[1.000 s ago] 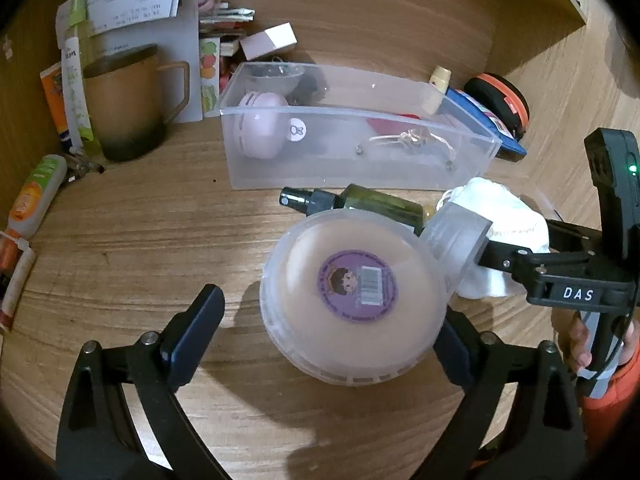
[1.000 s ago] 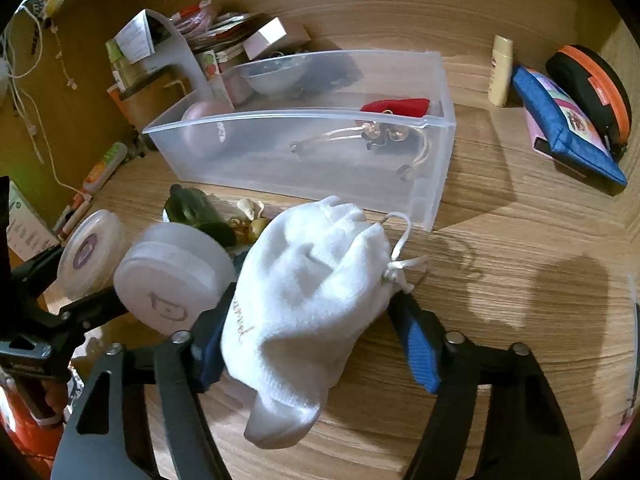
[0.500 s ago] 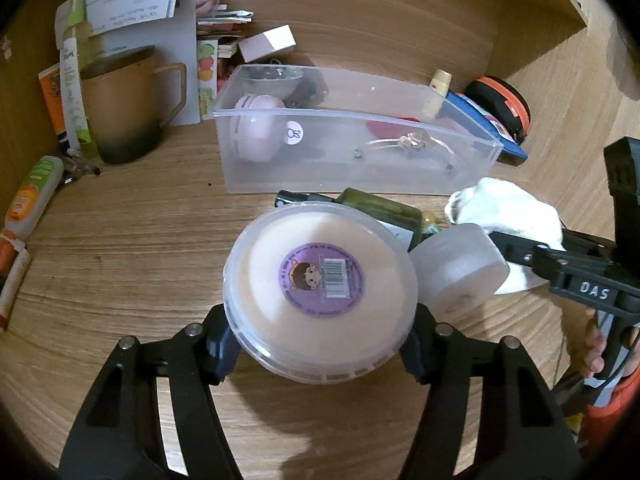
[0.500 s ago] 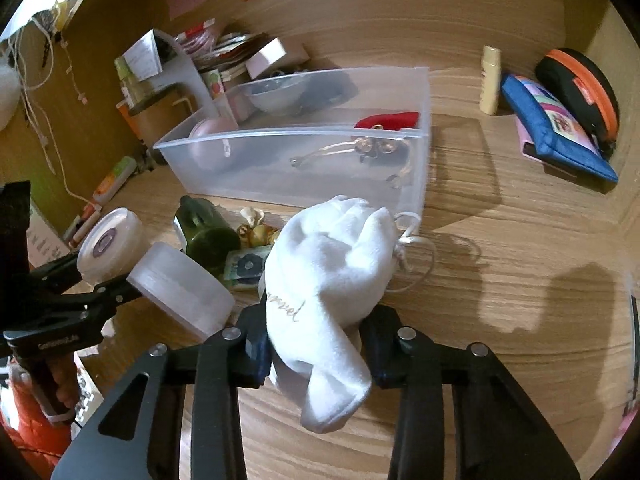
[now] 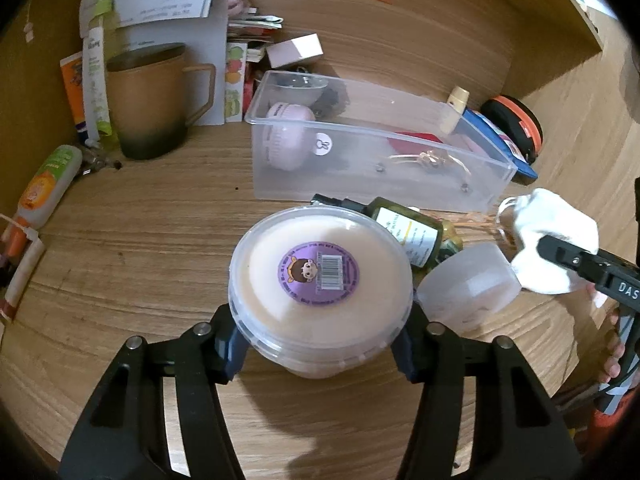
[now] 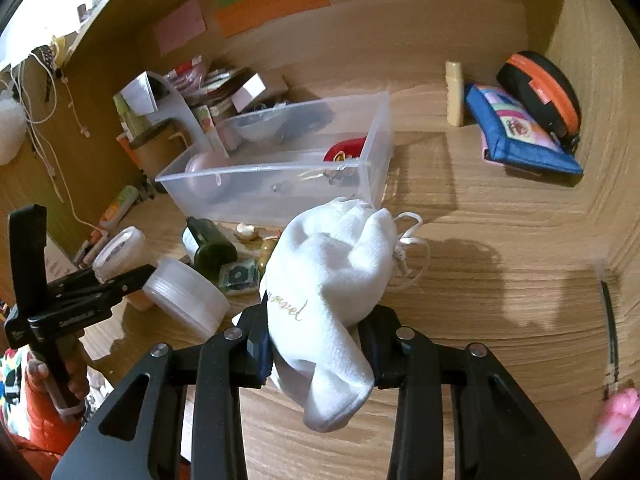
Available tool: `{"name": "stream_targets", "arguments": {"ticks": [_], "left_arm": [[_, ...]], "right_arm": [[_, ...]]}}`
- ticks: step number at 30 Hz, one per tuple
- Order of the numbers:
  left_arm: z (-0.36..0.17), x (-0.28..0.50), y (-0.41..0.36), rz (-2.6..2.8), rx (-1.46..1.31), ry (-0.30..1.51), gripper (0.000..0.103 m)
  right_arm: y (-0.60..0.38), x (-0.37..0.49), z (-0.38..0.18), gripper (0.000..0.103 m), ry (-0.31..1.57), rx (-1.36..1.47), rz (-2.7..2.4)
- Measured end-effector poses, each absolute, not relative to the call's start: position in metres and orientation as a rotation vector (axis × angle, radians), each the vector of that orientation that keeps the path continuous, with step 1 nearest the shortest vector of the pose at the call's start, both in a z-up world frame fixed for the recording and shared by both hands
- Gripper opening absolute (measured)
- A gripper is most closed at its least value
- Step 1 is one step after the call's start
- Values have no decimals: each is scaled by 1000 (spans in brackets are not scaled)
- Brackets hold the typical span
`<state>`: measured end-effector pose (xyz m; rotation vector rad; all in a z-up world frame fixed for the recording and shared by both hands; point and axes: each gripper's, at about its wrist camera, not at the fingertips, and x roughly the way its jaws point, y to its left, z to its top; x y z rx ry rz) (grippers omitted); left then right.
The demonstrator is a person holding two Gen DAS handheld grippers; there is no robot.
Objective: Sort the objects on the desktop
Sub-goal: 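Carry the white tub and white cloth bag with both grippers over the bin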
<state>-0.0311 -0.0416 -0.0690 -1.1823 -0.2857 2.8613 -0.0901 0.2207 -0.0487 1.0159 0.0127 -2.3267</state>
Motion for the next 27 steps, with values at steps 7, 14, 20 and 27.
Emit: {"name": "stream_targets", "arguments": {"ticks": [7,14,20,27], "left_arm": [[-66,-25,-51,2886,-1176,-311,58],[-50,-22,-59,2927,-1126,-305,58],[-35,-27,-65,2947,-1081,-294,58],[-17,-35,-65,2959,-1033,-247,58]], "right_arm": [[226,-88,-36,32,-12,983,-2322],[225,-86,-22,32,-7,937,-2333],[220,-87,-10,32,22,901,-2339],[211,-92,0,32,45,869,-2339]]}}
